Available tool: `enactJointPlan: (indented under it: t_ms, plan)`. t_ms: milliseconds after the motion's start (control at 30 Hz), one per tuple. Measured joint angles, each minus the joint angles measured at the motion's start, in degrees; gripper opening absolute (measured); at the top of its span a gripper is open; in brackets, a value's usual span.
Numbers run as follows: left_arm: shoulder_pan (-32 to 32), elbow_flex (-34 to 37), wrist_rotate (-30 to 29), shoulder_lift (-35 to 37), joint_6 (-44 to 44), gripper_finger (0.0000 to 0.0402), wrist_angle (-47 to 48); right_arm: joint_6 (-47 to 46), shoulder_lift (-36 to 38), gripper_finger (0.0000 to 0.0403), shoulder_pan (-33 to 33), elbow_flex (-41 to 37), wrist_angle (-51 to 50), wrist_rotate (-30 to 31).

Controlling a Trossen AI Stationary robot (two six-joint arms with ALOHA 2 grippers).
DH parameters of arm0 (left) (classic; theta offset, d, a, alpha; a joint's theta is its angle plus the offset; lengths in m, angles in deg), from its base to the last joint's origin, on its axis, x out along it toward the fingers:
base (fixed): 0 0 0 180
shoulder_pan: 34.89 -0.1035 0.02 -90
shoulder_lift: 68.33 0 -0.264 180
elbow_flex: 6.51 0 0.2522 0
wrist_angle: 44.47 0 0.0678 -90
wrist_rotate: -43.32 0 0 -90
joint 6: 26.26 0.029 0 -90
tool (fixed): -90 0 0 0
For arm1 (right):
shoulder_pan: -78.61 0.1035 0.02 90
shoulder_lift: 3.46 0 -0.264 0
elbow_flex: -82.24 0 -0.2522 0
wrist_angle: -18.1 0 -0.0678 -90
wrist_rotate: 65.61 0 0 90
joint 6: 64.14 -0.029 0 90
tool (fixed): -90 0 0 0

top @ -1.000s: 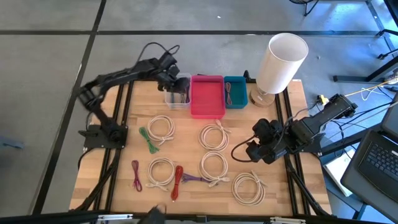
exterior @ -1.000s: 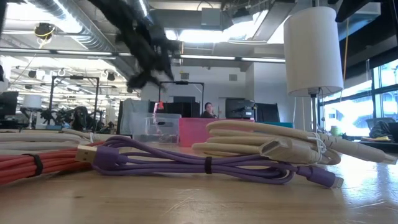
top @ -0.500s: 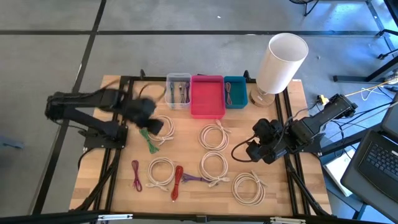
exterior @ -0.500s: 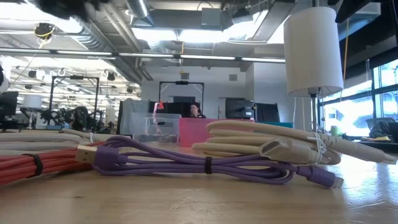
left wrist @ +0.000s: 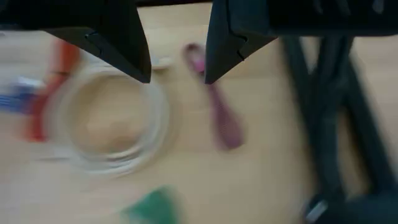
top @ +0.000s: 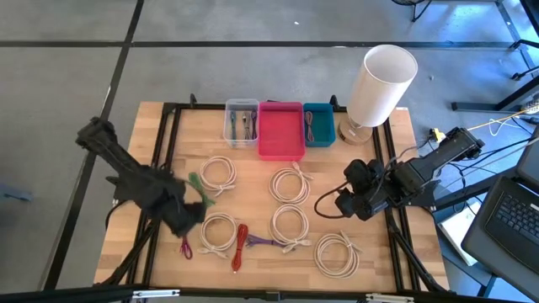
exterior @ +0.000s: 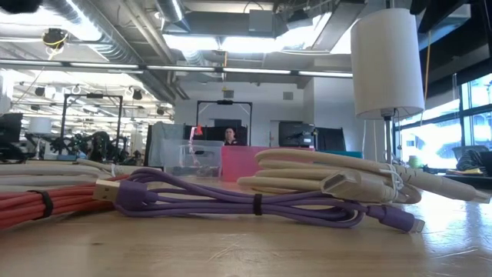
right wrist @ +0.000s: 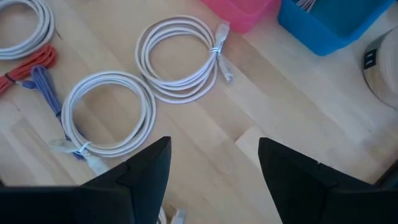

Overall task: Pick & Place USB Port
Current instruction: Put the pink and black USB cable into the transparent bin

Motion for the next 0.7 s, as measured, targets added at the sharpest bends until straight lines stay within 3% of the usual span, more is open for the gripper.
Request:
enactJointPlan:
  t_ms: [100,367,600,700]
  plan:
    - [2.28,2.60,4.71,-3.27,-1.59,0.0144,-5.12,0.01,0.00,0.0245,0.00,-0.01,-0.38,0.00]
    - [2.59,6.15,5.75,-12.17,-2.01,0.0155,-19.30,1.01,0.00,0.0245,0.00,-0.01,-0.53,-2.00]
    - [6.57,6.56,17.48,-15.69,-3.48,0.0153,-18.72,1.09,0.00,0.0245,0.00,-0.01,-0.77,-2.62]
    - [7.57,6.56,15.43,-15.77,-3.47,0.0153,-18.21,1.07,0.00,0.0245,0.00,-0.01,-0.70,-2.62]
